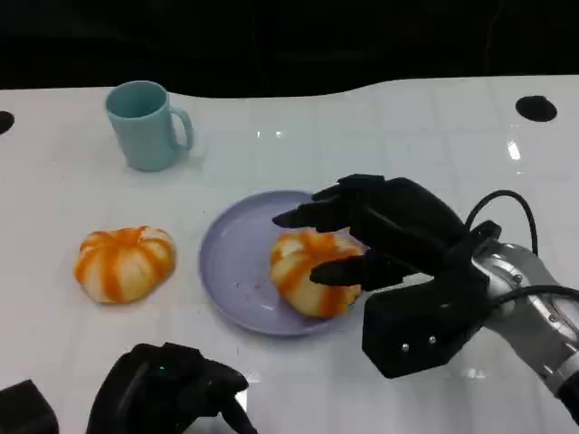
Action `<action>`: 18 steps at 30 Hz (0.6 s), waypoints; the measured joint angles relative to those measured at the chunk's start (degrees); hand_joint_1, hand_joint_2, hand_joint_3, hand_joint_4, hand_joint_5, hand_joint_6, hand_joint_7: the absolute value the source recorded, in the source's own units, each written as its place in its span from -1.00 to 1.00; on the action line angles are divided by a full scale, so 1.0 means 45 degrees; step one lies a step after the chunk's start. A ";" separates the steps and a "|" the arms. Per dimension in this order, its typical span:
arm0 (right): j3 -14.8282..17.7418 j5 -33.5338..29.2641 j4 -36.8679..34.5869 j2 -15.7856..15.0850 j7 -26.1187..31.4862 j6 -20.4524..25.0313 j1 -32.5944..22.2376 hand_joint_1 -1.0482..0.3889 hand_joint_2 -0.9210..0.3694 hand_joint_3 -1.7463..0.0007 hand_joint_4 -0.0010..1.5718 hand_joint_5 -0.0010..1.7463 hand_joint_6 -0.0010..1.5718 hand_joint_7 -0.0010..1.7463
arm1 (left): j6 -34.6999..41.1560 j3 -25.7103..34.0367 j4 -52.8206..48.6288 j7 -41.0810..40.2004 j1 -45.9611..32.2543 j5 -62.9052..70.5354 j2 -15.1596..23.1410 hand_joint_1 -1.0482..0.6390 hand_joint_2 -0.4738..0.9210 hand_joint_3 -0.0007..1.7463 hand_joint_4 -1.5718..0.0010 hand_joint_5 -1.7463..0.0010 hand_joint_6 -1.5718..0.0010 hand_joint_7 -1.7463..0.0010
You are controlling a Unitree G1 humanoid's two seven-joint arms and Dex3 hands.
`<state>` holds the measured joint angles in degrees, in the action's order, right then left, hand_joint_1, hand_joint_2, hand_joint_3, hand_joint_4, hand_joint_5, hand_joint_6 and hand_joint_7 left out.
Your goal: Grasp the bread from the table and place it into the plate.
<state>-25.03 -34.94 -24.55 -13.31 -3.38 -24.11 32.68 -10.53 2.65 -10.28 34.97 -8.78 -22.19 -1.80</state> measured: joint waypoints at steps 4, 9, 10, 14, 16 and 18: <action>0.0018 0.0014 -0.0002 -0.0004 0.0131 -0.0218 -0.0104 -0.42 -1.00 0.66 -0.35 -0.51 -0.29 -0.98 | 0.0000 -0.0002 0.0000 -0.0001 0.0004 0.0002 0.0003 -0.86 0.90 -1.00 -0.65 0.05 -0.99 0.99; 0.0204 0.0319 0.0275 -0.0058 0.0158 -0.0564 -0.0612 -0.39 -1.00 0.70 -0.33 -0.48 -0.26 -0.97 | 0.0000 -0.0009 0.0001 0.0000 0.0006 0.0003 0.0005 -0.86 0.91 -1.00 -0.65 0.05 -0.99 0.99; 0.0320 0.0401 0.0435 -0.0101 0.0169 -0.0654 -0.0769 -0.38 -1.00 0.70 -0.32 -0.47 -0.26 -0.97 | 0.0000 -0.0018 0.0001 -0.0001 0.0006 0.0003 0.0005 -0.86 0.91 -1.00 -0.65 0.05 -0.99 0.99; 0.0746 0.0725 0.1343 -0.0316 0.0185 -0.0888 -0.1433 -0.37 -1.00 0.71 -0.31 -0.43 -0.20 -0.94 | 0.0002 -0.0053 0.0005 -0.0003 0.0005 0.0007 0.0005 -0.86 0.91 -1.00 -0.65 0.05 -0.99 0.99; 0.1023 0.0981 0.1855 -0.0391 0.0179 -0.1052 -0.1836 -0.34 -1.00 0.73 -0.28 -0.39 -0.16 -0.93 | 0.0034 -0.0064 0.0007 -0.0002 0.0010 0.0002 0.0004 -0.85 0.91 -1.00 -0.65 0.05 -0.99 0.99; 0.1259 0.1372 0.2360 -0.0434 0.0163 -0.1160 -0.2311 -0.26 -1.00 0.76 -0.24 -0.33 -0.08 -0.89 | 0.0058 -0.0065 0.0006 -0.0001 0.0021 -0.0002 0.0003 -0.85 0.91 -1.00 -0.65 0.05 -0.99 0.99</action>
<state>-19.36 -28.76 -13.93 -15.26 -2.65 -29.33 22.28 -10.27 2.36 -10.25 34.96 -8.68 -22.20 -1.78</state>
